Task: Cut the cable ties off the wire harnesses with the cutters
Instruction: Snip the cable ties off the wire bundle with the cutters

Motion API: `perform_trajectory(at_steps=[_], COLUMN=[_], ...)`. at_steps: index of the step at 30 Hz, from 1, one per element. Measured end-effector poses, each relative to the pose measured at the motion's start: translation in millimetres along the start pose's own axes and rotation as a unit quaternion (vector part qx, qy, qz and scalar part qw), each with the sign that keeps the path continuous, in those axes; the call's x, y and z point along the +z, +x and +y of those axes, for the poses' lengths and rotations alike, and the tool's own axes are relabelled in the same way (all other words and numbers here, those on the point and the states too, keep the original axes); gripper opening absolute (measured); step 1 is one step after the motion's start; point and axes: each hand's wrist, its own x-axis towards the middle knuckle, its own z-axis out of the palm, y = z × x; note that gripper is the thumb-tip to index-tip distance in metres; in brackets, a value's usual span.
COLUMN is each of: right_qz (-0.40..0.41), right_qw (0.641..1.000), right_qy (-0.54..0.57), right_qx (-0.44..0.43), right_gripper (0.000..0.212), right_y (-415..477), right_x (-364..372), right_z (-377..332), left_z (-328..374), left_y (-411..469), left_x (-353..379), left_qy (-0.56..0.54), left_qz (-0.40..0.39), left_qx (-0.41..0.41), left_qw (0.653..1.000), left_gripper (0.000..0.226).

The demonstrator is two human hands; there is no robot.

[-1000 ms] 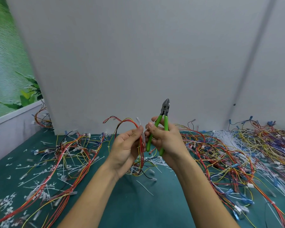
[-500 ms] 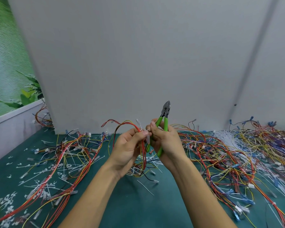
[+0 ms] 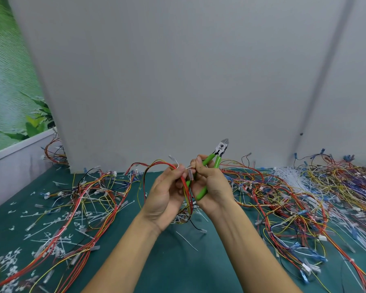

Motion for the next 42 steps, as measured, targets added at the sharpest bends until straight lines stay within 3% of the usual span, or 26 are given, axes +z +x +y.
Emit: perform_trajectory(at_steps=[5, 10, 17, 22, 25, 37, 42], right_qz=[-0.007, -0.057, -0.086, -0.061, -0.04, -0.041, -0.056], right_qw=[1.0, 0.998, 0.982, 0.963, 0.95, 0.96, 0.958], right_qy=[0.023, -0.007, -0.162, -0.249, -0.295, -0.268, -0.275], right_qx=[0.005, -0.01, -0.048, -0.085, -0.093, -0.061, -0.055], right_gripper=[0.016, 0.014, 0.021, 0.008, 0.011, 0.017, 0.016], right_y=[0, 1, 2, 0, 1, 0, -2], right_x=[0, -6, -13, -13, -15, -14, -14], right_z=[-1, -3, -8, -10, -11, -9, -10], left_z=[3, 7, 5, 3, 1, 5, 4], left_y=[-2, -1, 0, -1, -1, -3, -3], left_x=[-4, 0, 0, 0, 0, 2, 0], left_qy=[0.023, 0.089, 0.162, 0.182, 0.199, 0.215, 0.223], left_qz=[-0.019, 0.016, 0.062, 0.069, 0.07, 0.061, 0.057], left_qx=[0.005, 0.046, 0.085, 0.086, 0.087, 0.079, 0.075], left_qw=[1.0, 0.995, 0.981, 0.977, 0.974, 0.971, 0.97], left_gripper=[0.05, 0.02, 0.015, 0.018, 0.02, 0.028, 0.02])
